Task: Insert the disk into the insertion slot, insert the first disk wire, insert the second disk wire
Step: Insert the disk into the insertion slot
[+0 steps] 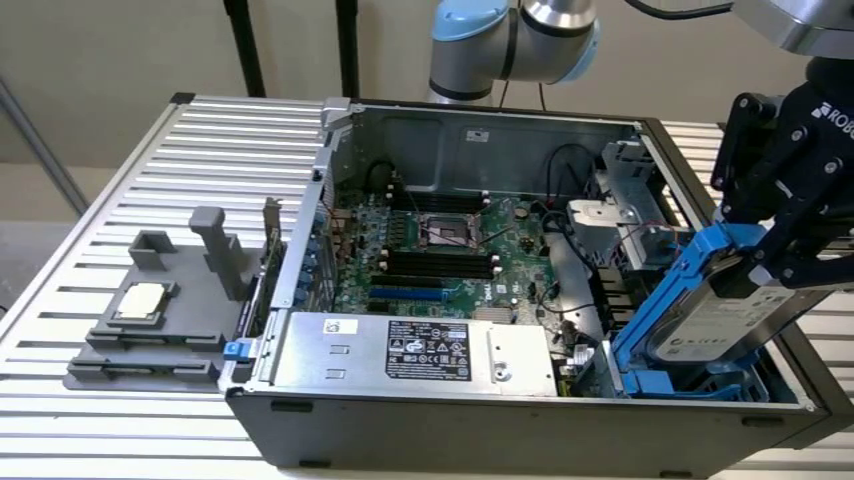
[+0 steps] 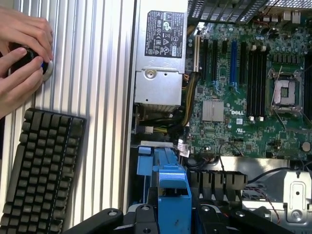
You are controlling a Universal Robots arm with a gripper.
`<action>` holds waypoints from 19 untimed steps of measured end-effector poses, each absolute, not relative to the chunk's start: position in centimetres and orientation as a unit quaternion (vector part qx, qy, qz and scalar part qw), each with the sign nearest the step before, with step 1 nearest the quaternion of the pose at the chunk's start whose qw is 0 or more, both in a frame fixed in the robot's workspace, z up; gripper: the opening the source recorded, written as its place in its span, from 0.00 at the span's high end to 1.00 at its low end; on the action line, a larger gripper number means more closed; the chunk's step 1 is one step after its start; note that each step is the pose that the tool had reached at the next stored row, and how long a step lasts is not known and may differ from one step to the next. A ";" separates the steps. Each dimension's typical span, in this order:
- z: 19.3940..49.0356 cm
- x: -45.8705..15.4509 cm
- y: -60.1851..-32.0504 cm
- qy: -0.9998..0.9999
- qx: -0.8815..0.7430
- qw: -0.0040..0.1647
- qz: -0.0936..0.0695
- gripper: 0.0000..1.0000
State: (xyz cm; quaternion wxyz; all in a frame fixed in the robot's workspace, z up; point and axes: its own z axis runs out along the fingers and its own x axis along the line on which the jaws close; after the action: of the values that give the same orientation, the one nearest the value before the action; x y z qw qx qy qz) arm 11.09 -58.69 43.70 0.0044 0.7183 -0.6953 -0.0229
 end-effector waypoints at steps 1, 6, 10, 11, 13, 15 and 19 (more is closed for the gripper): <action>43.6 11.1 -58.7 -0.695 0.719 0.004 -0.023 0.68; 43.3 11.1 -58.7 -0.693 0.720 0.004 -0.023 0.68; 43.1 11.1 -58.7 -0.691 0.722 0.004 -0.024 0.68; 43.0 11.1 -58.7 -0.691 0.723 0.004 -0.024 0.68; 43.0 11.1 -58.6 -0.690 0.724 0.004 -0.024 0.68; 42.9 11.1 -58.5 -0.689 0.725 0.004 -0.024 0.68; 42.8 11.1 -58.3 -0.688 0.726 0.004 -0.024 0.68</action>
State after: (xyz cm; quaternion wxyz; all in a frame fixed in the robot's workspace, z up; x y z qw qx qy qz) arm 11.07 -58.27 42.84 0.0038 0.7257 -0.6876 -0.0238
